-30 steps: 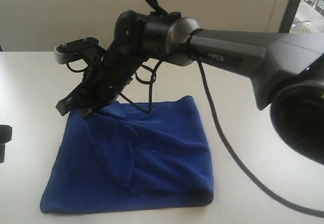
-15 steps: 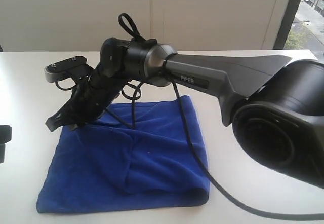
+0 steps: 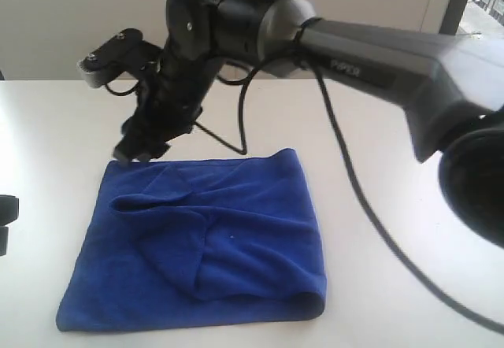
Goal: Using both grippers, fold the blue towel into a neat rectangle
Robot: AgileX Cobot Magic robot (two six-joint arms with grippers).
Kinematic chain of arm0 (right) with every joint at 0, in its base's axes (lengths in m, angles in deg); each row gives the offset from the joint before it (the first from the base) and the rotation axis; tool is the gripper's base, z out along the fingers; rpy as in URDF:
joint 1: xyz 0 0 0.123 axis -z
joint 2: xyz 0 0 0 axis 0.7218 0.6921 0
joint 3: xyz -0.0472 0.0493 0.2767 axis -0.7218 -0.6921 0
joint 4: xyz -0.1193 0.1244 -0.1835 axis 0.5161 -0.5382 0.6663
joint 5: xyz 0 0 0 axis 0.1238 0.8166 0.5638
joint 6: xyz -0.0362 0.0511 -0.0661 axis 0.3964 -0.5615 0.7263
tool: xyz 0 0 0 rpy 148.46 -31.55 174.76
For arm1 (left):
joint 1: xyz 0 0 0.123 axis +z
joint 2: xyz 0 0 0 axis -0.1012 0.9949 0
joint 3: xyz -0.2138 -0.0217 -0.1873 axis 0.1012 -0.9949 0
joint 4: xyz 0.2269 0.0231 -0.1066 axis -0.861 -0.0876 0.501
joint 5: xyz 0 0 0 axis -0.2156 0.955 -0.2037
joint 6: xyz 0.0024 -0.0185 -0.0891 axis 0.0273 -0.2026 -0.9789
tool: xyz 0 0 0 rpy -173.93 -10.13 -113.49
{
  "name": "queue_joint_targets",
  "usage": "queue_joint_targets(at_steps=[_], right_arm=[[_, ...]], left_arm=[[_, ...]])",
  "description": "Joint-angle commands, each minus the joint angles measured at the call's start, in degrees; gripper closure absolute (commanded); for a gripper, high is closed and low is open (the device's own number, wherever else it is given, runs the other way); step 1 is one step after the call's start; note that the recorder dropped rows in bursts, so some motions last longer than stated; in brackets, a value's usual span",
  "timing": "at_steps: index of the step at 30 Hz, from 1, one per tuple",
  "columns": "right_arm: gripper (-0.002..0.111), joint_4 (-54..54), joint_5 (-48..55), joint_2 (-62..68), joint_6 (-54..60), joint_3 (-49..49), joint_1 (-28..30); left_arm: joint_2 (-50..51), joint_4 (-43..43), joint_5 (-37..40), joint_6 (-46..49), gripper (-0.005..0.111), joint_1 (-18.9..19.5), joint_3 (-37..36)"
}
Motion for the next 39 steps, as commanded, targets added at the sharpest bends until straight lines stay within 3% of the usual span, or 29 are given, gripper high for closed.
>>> queue_joint_targets(at_steps=[1, 3, 7, 18, 25, 39], right_arm=[[0.072, 7.6, 13.05, 0.07, 0.57, -0.05, 7.02], [0.084, 6.46, 14.92, 0.19, 0.57, -0.92, 11.7], [0.094, 3.04, 13.55, 0.19, 2.29, -5.96, 16.36], [0.108, -0.71, -1.55, 0.19, 7.03, -17.5, 16.65], [0.108, 0.78, -4.66, 1.79, 6.92, -20.08, 16.65], [0.108, 18.82, 8.37, 5.3, -7.9, -20.2, 17.83]], left_arm=[[-0.29, 0.79, 0.29, 0.35, 0.107, -0.14, -0.72], [-0.29, 0.79, 0.25, 0.35, 0.107, -0.14, -1.67], [-0.29, 0.79, 0.22, 0.0, 0.107, -0.14, -4.32], [-0.29, 0.91, 0.45, -3.94, 0.107, -0.14, -5.19], [-0.29, 0.91, 0.56, -3.94, 0.107, -0.14, -5.19], [-0.29, 0.91, 0.66, -3.94, 0.107, -0.14, -5.19]])
